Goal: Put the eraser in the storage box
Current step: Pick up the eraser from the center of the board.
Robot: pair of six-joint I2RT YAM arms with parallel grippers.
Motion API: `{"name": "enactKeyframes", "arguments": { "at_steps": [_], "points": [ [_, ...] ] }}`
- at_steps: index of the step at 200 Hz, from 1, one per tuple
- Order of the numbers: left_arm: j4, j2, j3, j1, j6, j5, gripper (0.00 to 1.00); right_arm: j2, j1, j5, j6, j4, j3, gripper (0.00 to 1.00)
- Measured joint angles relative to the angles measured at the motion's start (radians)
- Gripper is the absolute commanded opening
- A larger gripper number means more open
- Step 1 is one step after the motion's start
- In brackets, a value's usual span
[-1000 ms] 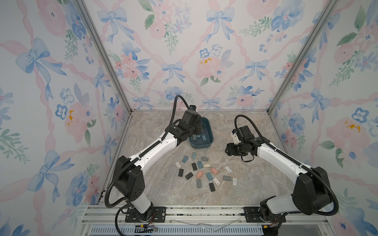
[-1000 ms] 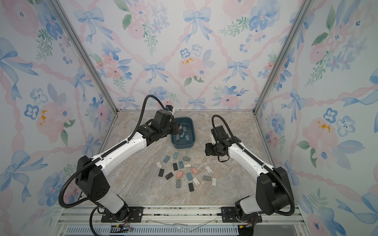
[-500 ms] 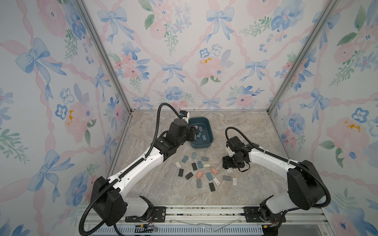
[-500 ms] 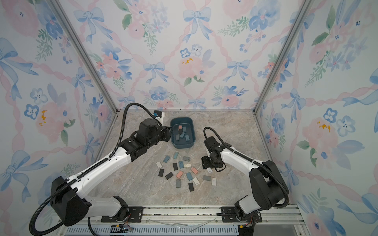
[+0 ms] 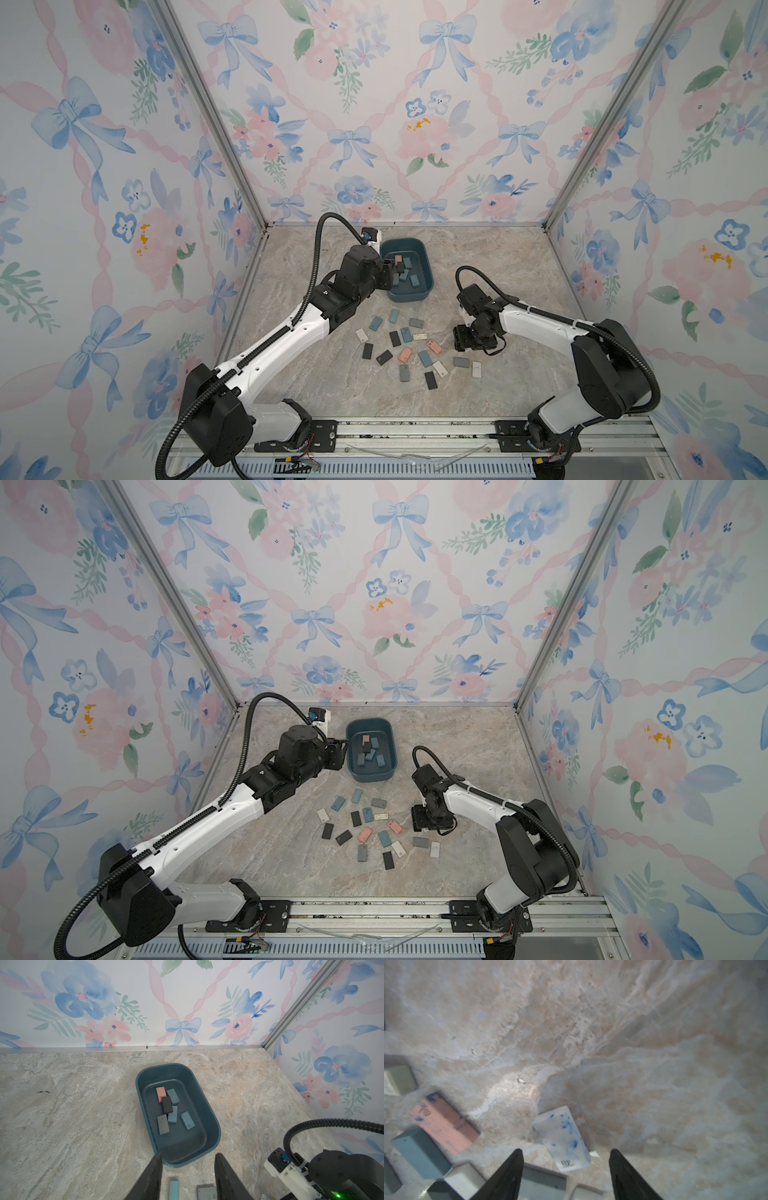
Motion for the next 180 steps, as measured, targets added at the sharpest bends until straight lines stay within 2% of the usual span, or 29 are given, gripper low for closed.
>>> {"name": "enactKeyframes", "arguments": {
  "at_steps": [117, 180],
  "points": [
    [0.014, 0.000, -0.009, 0.000, 0.000, -0.010, 0.44, 0.026, 0.013, 0.029, 0.031, 0.027, -0.002, 0.51],
    [0.014, 0.000, -0.012, 0.000, 0.000, -0.012, 0.44, 0.030, 0.020, 0.044, 0.044, 0.030, -0.002, 0.39]
  ]
}}
